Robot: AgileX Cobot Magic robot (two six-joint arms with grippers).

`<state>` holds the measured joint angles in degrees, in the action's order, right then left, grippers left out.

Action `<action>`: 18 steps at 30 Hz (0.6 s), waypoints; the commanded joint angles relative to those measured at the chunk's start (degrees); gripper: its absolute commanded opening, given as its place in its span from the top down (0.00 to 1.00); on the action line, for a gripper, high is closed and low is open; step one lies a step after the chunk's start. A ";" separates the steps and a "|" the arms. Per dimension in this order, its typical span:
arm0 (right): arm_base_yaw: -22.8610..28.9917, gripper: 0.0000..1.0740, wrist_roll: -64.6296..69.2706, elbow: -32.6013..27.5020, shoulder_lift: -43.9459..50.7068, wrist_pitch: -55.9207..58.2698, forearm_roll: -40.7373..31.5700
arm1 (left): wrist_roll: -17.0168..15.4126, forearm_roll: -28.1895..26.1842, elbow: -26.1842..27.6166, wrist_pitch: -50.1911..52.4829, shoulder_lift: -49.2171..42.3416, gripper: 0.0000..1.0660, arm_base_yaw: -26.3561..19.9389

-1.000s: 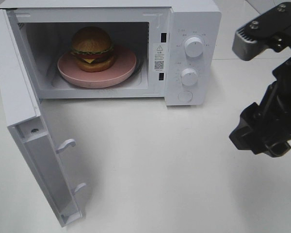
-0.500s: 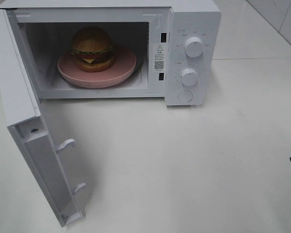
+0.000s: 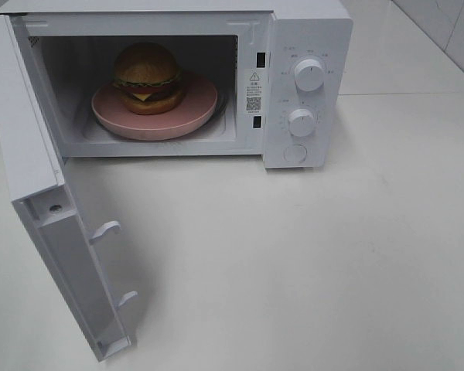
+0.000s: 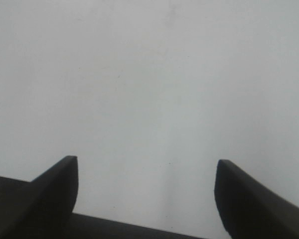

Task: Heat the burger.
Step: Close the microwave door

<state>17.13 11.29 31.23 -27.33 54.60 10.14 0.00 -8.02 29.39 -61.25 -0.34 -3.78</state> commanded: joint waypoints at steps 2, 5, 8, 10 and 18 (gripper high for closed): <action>-4.13 0.32 0.57 -1.49 6.59 0.63 -2.23 | 0.00 -0.06 0.00 0.46 -0.92 0.08 -0.29; -5.56 0.32 0.46 -2.46 9.11 0.40 -1.83 | 0.00 -0.06 0.00 0.46 -0.92 0.08 -0.29; -6.88 0.32 -0.06 -2.92 12.20 0.80 -1.83 | 0.00 -0.06 0.00 0.46 -0.92 0.08 -0.29; -7.91 0.32 -0.06 -2.92 14.78 0.80 -1.95 | 0.00 -0.06 0.00 0.46 -0.92 0.08 -0.29; -11.34 0.32 0.11 -2.92 21.66 0.80 -1.89 | 0.00 -0.06 0.00 0.46 -0.92 0.08 -0.29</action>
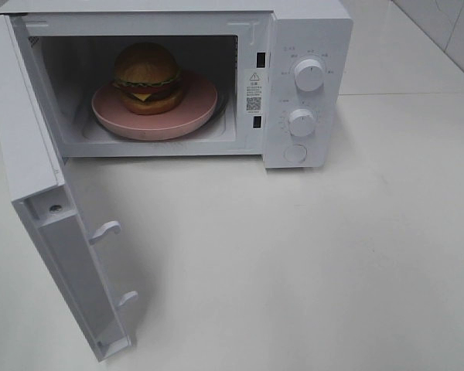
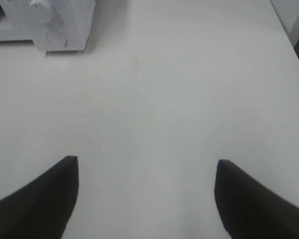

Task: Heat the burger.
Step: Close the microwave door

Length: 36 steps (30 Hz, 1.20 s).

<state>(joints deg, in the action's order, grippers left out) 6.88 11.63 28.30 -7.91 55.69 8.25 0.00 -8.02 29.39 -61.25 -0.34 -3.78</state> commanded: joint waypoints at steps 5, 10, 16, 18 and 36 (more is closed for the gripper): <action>-1.38 0.32 -0.29 0.00 5.67 -0.29 0.06 | 0.00 -0.06 0.00 0.46 -0.92 0.08 -0.29; -1.38 0.32 -0.29 -0.11 9.74 -0.29 0.06 | 0.00 -0.06 0.00 0.46 -0.92 0.08 -0.29; -1.38 0.32 -0.29 -0.11 9.68 -0.29 0.23 | 0.00 -0.06 0.00 0.46 -0.80 0.08 -0.29; -1.38 0.32 -0.29 -0.11 9.68 -0.29 0.23 | 0.00 -0.06 0.00 0.46 -0.80 0.08 -0.29; -1.38 0.32 -0.29 -0.11 9.68 -0.29 0.23 | 0.00 -0.06 0.00 0.46 -0.80 0.08 -0.29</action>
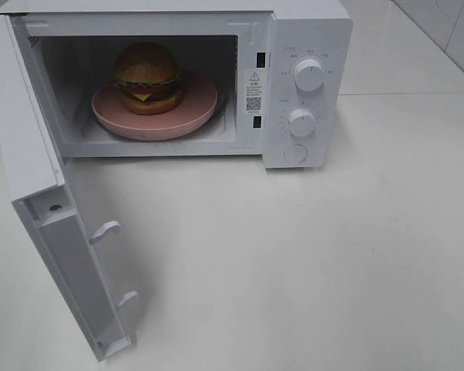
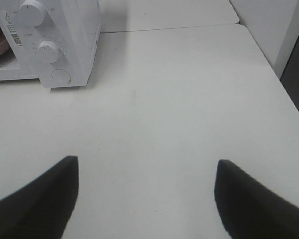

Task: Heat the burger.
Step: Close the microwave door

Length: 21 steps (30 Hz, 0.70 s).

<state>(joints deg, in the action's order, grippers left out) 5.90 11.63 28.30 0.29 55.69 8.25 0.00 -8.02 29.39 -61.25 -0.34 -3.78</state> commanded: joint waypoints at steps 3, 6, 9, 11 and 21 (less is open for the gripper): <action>-0.40 0.32 -0.29 -0.11 1.49 -0.29 0.23 | 0.00 -0.06 0.00 0.46 -0.80 0.08 -0.29; -0.40 0.32 -0.29 -0.11 1.49 -0.29 0.23 | 0.00 -0.06 0.00 0.46 -0.80 0.08 -0.29; -0.40 0.32 -0.29 -0.11 1.49 -0.29 0.23 | 0.00 -0.06 0.00 0.46 -0.80 0.08 -0.29; -0.40 0.32 -0.29 -0.11 1.49 -0.29 0.23 | 0.00 -0.06 0.00 0.46 -0.80 0.08 -0.29; -0.40 0.32 -0.29 -0.11 1.49 -0.29 0.23 | 0.00 -0.06 0.00 0.46 -0.52 0.08 -0.29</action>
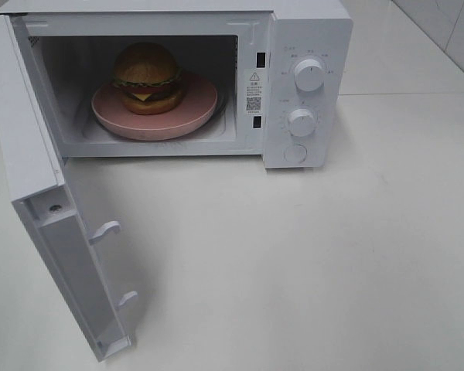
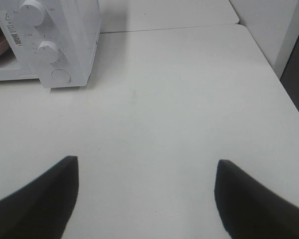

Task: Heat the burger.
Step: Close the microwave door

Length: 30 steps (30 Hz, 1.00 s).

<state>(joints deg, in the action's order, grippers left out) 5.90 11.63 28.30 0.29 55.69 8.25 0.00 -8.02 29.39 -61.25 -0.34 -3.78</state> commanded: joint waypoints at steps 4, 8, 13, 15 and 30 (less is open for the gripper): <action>-0.40 0.32 -0.29 -0.11 1.49 -0.29 0.23 | 0.00 -0.34 0.00 0.46 -0.29 0.08 -0.29; -0.40 0.32 -0.29 -0.11 1.49 -0.29 0.23 | 0.00 -0.34 0.00 0.46 -0.29 0.08 -0.29; -0.40 0.32 -0.29 -0.11 1.49 -0.29 0.23 | 0.00 -1.15 1.15 2.18 -0.29 0.08 -0.29; -0.40 0.32 -0.29 -0.11 1.49 -0.29 0.23 | 0.00 -0.86 1.72 3.67 -0.29 0.08 -0.29; -0.40 0.32 -0.29 -0.11 1.49 -0.29 0.23 | 0.00 2.92 1.66 17.36 10.71 0.60 -0.29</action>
<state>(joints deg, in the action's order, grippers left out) 5.90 11.63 28.30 0.29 55.69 8.25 0.00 -5.04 30.77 -46.07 9.11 -3.78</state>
